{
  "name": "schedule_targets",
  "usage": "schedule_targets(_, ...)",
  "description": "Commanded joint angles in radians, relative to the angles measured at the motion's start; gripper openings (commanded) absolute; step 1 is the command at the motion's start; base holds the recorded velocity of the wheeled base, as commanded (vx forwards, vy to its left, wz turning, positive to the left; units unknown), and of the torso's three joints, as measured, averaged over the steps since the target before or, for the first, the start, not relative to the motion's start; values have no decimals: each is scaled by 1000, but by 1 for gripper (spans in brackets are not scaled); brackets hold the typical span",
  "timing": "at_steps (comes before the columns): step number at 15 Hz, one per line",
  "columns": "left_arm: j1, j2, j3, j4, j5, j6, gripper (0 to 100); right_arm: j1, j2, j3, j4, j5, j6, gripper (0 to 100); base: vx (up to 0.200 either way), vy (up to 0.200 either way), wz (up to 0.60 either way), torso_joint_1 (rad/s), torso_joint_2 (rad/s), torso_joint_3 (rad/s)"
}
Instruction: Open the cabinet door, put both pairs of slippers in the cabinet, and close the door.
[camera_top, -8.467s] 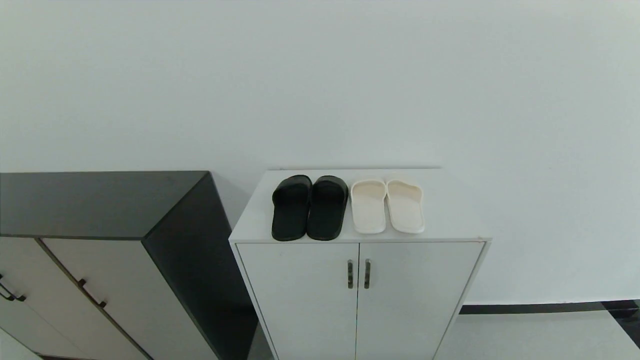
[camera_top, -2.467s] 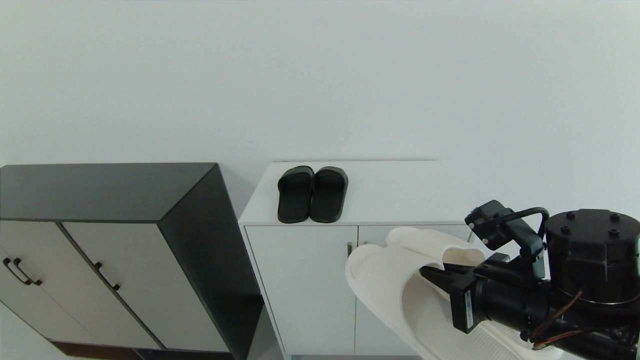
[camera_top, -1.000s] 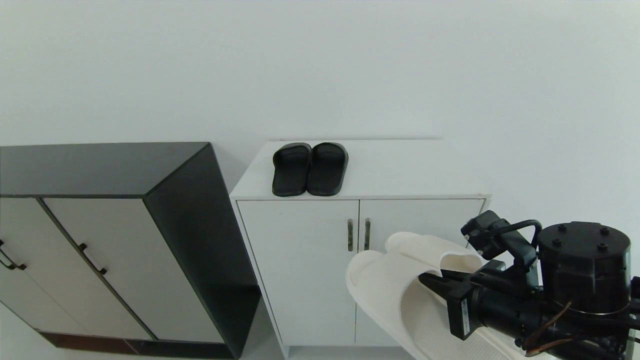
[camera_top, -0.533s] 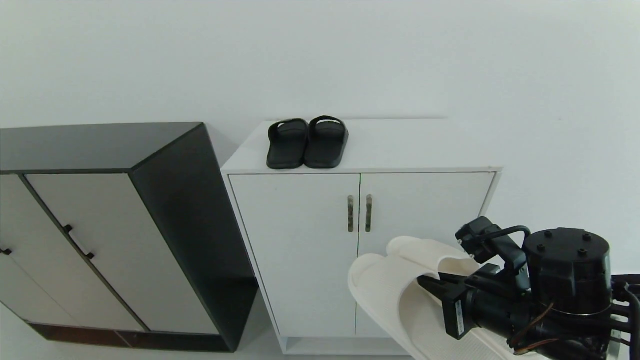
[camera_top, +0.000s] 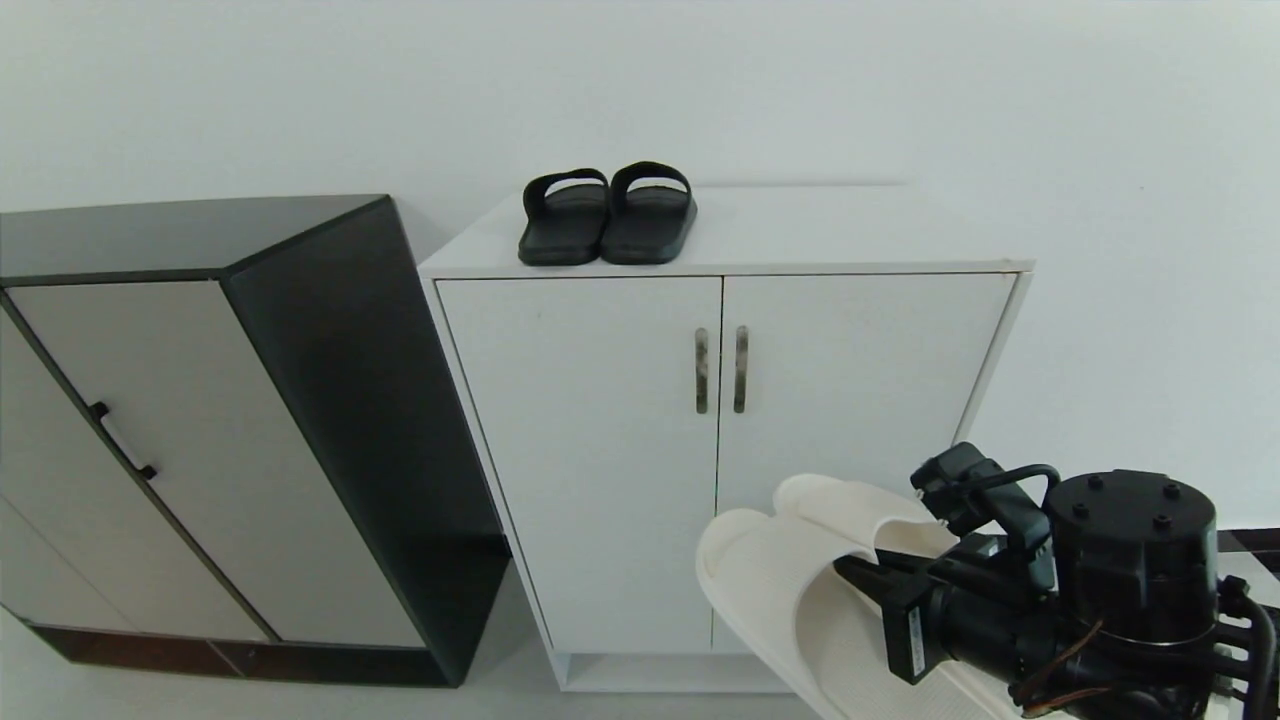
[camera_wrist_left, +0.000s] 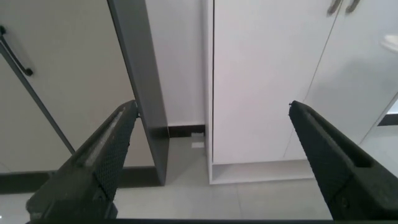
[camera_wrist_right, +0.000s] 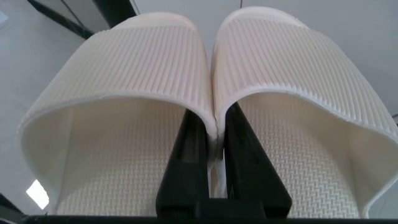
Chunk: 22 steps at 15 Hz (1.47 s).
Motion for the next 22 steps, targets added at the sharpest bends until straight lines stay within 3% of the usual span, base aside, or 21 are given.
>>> schedule_targets(1, 0, 9, -3, -2, -1, 1, 100, 0, 19, -1, -21, -2, 1, 0, 0, 0, 0, -134, 466, 325)
schedule_targets(2, 2, 4, -4, -2, 2, 7, 100, 0, 18, 5, -26, -2, 1, 0, 0, 0, 0, -124, 466, 330)
schedule_targets(3, 3, 12, -21, -2, 11, 34, 100, 0, 16, 8, -26, 0, 2, 0, 0, 0, 0, -119, 471, 334)
schedule_targets(4, 6, 76, -135, 2, 34, 36, 100, 0, 16, 21, -26, 0, 1, 0, 0, 0, 0, -110, 452, 344)
schedule_targets(5, 6, 145, -218, 6, 37, 24, 100, 0, 15, 24, -28, 1, 2, 0, 0, 0, 0, -100, 456, 344)
schedule_targets(6, 2, 302, -319, 6, 26, -16, 100, 0, 15, 25, -35, -2, 2, 0, 0, 0, 0, -100, 452, 373)
schedule_targets(7, -9, 417, -339, -14, -20, -16, 100, 0, 16, 27, -37, -2, 2, 0, 0, 0, 0, -71, 447, 369)
schedule_targets(9, -26, 609, -333, -152, -164, -19, 100, 0, 22, 27, -37, -8, -1, 0, 0, 0, 0, -44, 444, 391)
schedule_targets(11, -49, 713, -340, -199, -259, -18, 100, 0, 21, 28, -37, -5, 1, 0, 0, 0, 0, -22, 393, 359)
schedule_targets(12, -71, 739, -351, -202, -274, -18, 100, 0, 22, 30, -37, -2, 1, 0, 0, 0, 0, -7, 188, 188)
schedule_targets(13, -147, 839, -382, -239, -282, -24, 100, -1, 41, 28, -35, -2, 2, 0, 0, 0, 0, 2, 110, 115)
schedule_targets(14, -189, 903, -386, -295, -282, -32, 100, -1, 54, 28, -38, 3, 7, 0, 0, 0, 0, 12, 66, 51)
schedule_targets(16, -310, 1130, -391, -563, -279, -53, 100, -1, 65, 27, -49, 6, 8, 0, 0, 0, 0, 0, 0, 0)
schedule_targets(17, -345, 1198, -403, -638, -277, -65, 100, -1, 65, 31, -69, 3, 7, 0, 0, 0, 0, 0, 0, 0)
schedule_targets(18, -383, 1280, -426, -712, -274, -87, 100, -3, 64, 38, -89, 1, 7, 0, 0, 0, 0, 0, 0, 0)
schedule_targets(19, -454, 1417, -503, -808, -228, -136, 100, -1, 62, 48, -118, 1, 2, 0, 0, 0, 0, 0, 0, 0)
schedule_targets(21, -518, 1481, -601, -827, -222, -154, 100, -3, 59, 47, -121, 0, 1, 0, 0, 0, 0, 0, 0, 0)
schedule_targets(22, -560, 1535, -721, -779, -225, -160, 100, -3, 56, 45, -121, -2, 1, 0, 0, 0, 0, 0, 0, 0)
